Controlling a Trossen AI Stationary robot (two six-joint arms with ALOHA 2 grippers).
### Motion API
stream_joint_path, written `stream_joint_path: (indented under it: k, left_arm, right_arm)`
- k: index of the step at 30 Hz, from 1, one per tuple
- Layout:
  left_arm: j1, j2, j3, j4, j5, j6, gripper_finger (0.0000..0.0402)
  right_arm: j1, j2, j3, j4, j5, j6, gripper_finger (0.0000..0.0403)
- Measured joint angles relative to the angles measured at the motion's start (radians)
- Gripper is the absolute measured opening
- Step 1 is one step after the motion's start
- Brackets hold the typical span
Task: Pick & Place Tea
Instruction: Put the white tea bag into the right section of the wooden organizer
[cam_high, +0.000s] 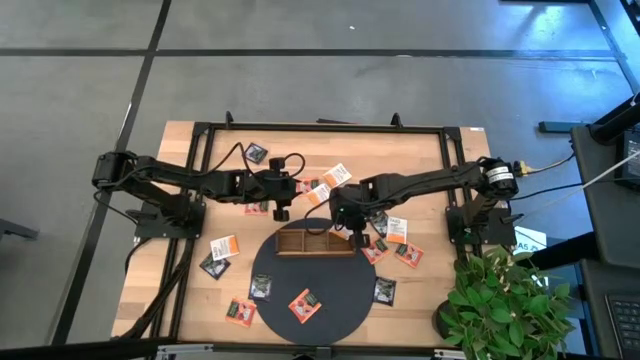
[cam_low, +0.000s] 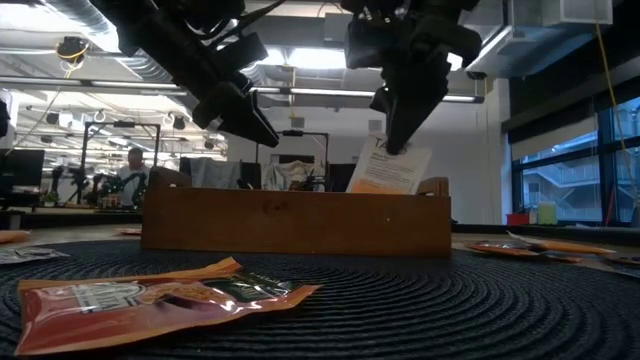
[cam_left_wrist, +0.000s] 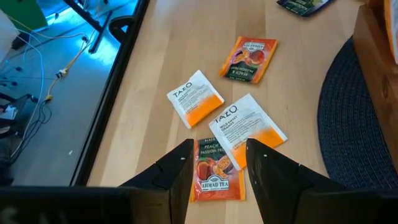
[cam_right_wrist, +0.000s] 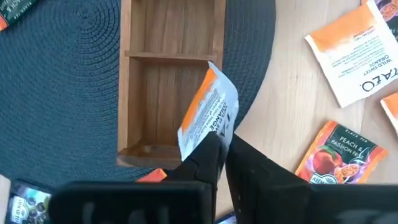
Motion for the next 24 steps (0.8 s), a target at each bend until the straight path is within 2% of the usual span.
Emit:
stream_joint_path:
  k: [6, 12, 15, 19, 24]
  left_arm:
    - [0.000, 0.000, 0.000, 0.000, 0.000, 0.002, 0.0143]
    - [0.000, 0.000, 0.000, 0.000, 0.000, 0.002, 0.0143]
    - [0.000, 0.000, 0.000, 0.000, 0.000, 0.002, 0.0143]
    - [0.000, 0.000, 0.001, -0.001, 0.000, 0.001, 0.0143]
    - [0.000, 0.001, 0.001, -0.004, 0.001, 0.000, 0.0143]
  right_arm:
    - [0.000, 0.000, 0.000, 0.000, 0.012, -0.008, 0.0066]
    - [0.000, 0.000, 0.000, -0.005, 0.107, -0.002, 0.0097]
    - [0.000, -0.012, 0.000, -0.019, 0.150, 0.026, 0.0103]
    - [0.000, -0.054, -0.006, -0.031, 0.155, 0.096, 0.0105]
    - [-0.003, -0.127, -0.117, -0.031, 0.149, 0.169, 0.0105]
